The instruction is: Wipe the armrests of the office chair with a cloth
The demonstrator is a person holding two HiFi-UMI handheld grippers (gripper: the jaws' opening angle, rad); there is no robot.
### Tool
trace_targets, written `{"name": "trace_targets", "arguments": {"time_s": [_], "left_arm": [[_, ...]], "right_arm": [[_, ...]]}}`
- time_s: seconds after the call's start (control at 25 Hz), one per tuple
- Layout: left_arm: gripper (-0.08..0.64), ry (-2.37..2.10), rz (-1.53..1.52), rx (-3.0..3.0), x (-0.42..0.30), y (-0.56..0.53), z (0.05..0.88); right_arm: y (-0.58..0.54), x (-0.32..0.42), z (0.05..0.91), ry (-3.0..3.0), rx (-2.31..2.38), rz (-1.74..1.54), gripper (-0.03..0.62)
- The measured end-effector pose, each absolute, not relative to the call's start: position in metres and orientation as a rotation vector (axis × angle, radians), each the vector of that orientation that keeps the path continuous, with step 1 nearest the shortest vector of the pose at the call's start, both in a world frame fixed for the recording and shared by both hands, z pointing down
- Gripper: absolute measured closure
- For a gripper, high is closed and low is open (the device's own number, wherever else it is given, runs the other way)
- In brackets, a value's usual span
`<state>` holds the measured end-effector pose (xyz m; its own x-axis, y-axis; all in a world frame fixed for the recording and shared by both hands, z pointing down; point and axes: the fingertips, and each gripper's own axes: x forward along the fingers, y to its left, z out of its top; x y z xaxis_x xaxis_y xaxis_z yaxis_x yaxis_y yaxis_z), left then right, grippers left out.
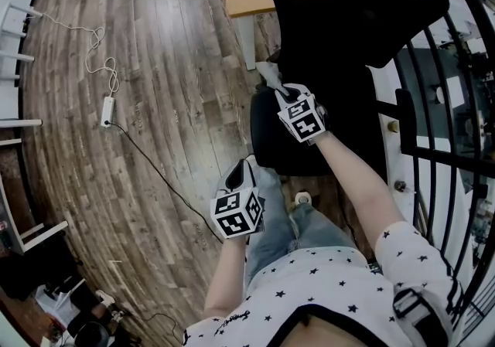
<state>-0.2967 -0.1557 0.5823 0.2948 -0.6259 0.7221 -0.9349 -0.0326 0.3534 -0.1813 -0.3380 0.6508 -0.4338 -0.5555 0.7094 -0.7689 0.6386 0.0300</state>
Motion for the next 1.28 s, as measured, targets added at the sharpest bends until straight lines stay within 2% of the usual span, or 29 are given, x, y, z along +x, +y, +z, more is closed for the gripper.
{"name": "trace_targets", "arguments": {"time_s": [0.56, 1.28], "left_arm": [[0.555, -1.395, 0.48, 1.734, -0.302, -0.162, 0.591], [0.555, -1.402, 0.445, 1.724, -0.291, -0.147, 0.588]], "right_arm": [[-0.332, -0.201, 0.692, -2.062, 0.906, 0.384, 0.561], [-0.311, -0.21, 0.694, -2.065, 0.818, 0.406, 0.563]]}}
